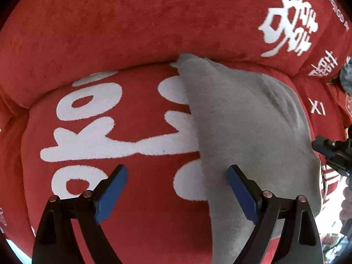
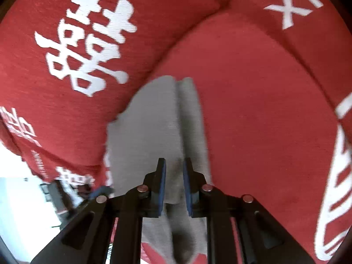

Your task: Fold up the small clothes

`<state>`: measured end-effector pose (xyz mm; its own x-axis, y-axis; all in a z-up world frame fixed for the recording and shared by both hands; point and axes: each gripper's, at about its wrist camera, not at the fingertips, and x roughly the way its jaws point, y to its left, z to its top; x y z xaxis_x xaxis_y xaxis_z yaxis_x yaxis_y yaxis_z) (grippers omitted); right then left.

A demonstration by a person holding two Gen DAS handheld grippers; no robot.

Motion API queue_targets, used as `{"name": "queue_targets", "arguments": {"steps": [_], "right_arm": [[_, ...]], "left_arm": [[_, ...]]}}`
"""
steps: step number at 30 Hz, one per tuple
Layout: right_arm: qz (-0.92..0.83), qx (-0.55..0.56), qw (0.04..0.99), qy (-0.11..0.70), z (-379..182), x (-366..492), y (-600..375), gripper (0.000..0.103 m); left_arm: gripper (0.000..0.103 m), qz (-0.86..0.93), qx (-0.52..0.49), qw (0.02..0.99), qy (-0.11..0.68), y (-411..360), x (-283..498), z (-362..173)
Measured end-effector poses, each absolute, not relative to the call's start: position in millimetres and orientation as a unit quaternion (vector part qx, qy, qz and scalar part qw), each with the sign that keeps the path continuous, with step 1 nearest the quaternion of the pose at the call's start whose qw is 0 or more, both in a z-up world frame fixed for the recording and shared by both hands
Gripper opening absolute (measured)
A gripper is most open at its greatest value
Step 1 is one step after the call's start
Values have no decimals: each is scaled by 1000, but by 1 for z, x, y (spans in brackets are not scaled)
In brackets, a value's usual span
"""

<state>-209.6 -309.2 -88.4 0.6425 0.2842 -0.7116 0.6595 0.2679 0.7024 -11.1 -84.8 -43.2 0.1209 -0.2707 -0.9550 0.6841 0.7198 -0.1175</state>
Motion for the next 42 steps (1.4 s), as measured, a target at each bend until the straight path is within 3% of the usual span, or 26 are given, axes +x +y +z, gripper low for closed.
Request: {"name": "queue_targets", "arguments": {"steps": [4, 5, 11, 16, 19, 21, 24, 25, 27, 32, 35, 36, 42], "right_arm": [[-119, 582, 680, 429, -104, -176, -304, 20], [-123, 573, 682, 437, -103, -171, -302, 0], [-141, 507, 720, 453, -68, -168, -297, 0], [-133, 540, 688, 467, -87, -183, -308, 10], [-117, 548, 685, 467, -96, -177, -307, 24], [-106, 554, 685, 461, -98, -174, -306, 42], [-101, 558, 686, 457, -101, -170, -303, 45], [-101, 556, 684, 463, -103, -168, -302, 44], [-119, 543, 677, 482, -104, -163, -301, 10], [-131, 500, 724, 457, -67, -166, -298, 7], [-156, 500, 690, 500, -101, -171, -298, 7], [-158, 511, 686, 493, -107, -175, -300, 8], [-195, 504, 682, 493, -93, -192, -297, 9]], "left_arm": [[92, -320, 158, 726, 588, -87, -4, -53], [93, -317, 158, 723, 592, -87, -5, -55], [92, -341, 185, 726, 568, -92, -19, -43], [93, -330, 151, 733, 575, -89, -9, -42], [92, -323, 147, 733, 580, -87, -4, -44], [92, -319, 146, 735, 580, -86, -1, -44], [93, -316, 147, 737, 579, -86, 0, -45], [92, -313, 154, 735, 582, -89, 1, -49], [92, -309, 160, 731, 587, -92, -1, -54], [93, -336, 166, 730, 572, -98, -16, -50], [94, -333, 173, 723, 580, -102, -23, -66], [100, -330, 176, 726, 577, -101, -23, -67], [101, -333, 194, 722, 575, -92, -18, -58]]}}
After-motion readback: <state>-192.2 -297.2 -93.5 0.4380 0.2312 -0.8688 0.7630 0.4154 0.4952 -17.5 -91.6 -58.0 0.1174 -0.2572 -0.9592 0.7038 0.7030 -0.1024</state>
